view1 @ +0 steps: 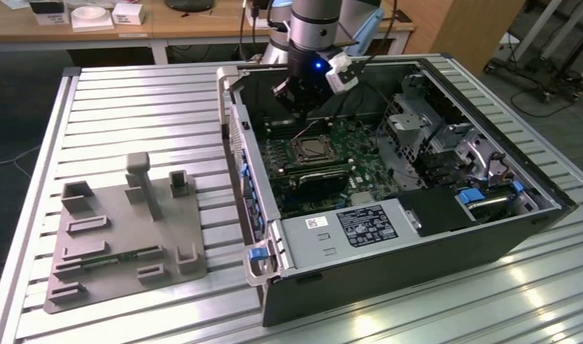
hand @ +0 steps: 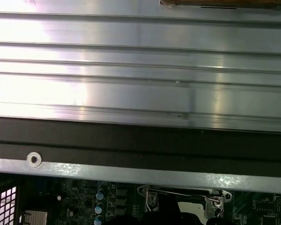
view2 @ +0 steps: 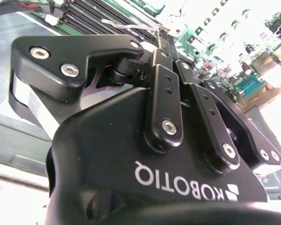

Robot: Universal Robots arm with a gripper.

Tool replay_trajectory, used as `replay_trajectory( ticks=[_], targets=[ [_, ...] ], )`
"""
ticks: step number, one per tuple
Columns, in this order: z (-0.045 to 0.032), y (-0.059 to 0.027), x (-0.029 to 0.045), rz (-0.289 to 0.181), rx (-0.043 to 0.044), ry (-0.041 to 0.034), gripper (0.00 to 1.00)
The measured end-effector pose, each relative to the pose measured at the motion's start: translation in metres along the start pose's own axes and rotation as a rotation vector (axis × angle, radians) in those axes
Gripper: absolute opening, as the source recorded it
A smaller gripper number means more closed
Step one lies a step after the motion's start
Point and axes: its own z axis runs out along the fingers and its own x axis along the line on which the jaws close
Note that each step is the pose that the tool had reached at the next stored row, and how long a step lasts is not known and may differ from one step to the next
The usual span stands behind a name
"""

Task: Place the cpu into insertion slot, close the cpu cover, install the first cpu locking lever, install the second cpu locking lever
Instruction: 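Install the first cpu locking lever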

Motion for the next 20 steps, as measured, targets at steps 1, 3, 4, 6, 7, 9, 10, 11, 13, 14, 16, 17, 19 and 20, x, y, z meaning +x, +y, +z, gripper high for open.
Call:
replay_trajectory(
  ticks=[1, 3, 4, 6, 7, 9, 10, 11, 13, 14, 16, 17, 19, 20],
  targets=[
    [0.0001, 0.0000, -0.0012, 0.000, -0.0001, 0.0006, 0.10],
    [0.0002, 0.0000, -0.0036, 0.000, -0.0002, 0.0029, 0.10],
    [0.0003, 0.0001, -0.0044, 0.000, -0.0002, 0.0039, 0.10],
    [0.0006, 0.0002, -0.0054, 0.000, -0.0005, 0.0065, 0.10],
    [0.0008, 0.0004, -0.0059, 0.001, -0.0005, 0.0079, 0.10],
    [0.0013, 0.0007, -0.0063, 0.005, -0.0005, 0.0102, 0.10],
    [0.0016, 0.0009, -0.0065, 0.009, -0.0003, 0.0110, 0.10],
    [0.0018, 0.0010, -0.0067, 0.011, -0.0002, 0.0117, 0.10],
    [0.0025, 0.0010, -0.0067, 0.011, -0.0004, 0.0131, 0.10],
    [0.0029, 0.0010, -0.0067, 0.011, -0.0004, 0.0133, 0.10],
    [0.0039, 0.0013, -0.0070, 0.011, -0.0003, 0.0136, 0.10],
    [0.0045, 0.0015, -0.0072, 0.011, -0.0003, 0.0136, 0.10],
    [0.0060, 0.0019, -0.0077, 0.011, -0.0006, 0.0135, 0.10],
    [0.0067, 0.0021, -0.0081, 0.011, -0.0006, 0.0137, 0.10]
  ],
)
